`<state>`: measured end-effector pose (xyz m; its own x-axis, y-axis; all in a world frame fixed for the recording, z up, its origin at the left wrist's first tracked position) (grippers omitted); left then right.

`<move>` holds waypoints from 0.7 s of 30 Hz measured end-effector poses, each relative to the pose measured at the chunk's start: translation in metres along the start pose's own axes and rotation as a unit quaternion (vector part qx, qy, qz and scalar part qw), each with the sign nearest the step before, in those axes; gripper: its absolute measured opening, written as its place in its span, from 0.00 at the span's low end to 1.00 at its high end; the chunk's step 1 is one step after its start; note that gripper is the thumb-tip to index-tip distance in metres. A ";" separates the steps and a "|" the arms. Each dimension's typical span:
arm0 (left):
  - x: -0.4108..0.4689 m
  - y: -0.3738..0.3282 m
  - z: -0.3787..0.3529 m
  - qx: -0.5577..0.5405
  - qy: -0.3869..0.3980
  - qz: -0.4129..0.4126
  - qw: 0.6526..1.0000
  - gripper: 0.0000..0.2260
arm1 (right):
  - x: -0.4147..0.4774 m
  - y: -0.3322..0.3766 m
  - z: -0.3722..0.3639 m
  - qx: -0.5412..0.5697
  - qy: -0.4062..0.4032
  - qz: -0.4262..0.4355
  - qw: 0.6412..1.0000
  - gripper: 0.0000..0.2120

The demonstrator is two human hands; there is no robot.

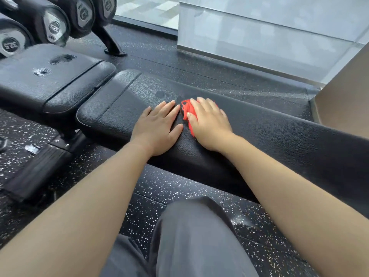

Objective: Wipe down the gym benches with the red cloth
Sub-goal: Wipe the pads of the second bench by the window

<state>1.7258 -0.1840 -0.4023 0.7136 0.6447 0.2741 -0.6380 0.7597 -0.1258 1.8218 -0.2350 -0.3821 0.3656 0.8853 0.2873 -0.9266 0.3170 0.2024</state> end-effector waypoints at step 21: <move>0.038 0.040 -0.004 0.002 -0.018 0.035 0.999 0.26 | 0.107 -0.019 -0.032 -0.007 0.032 -0.026 0.999 0.22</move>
<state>1.7285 -0.1282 -0.4011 0.6571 0.6922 0.2987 -0.6868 0.7130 -0.1413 1.8760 -0.1358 -0.3852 0.4071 0.8874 0.2165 -0.9079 0.3673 0.2019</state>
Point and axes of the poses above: each hand's wrist, its own x-axis towards the middle knuckle, its own z-axis out of the back of the hand, y = z × x, the point moved 10 cm from there along x, towards the middle knuckle, and after that the axes turned 12 degrees about -y, right-handed, at the moved point
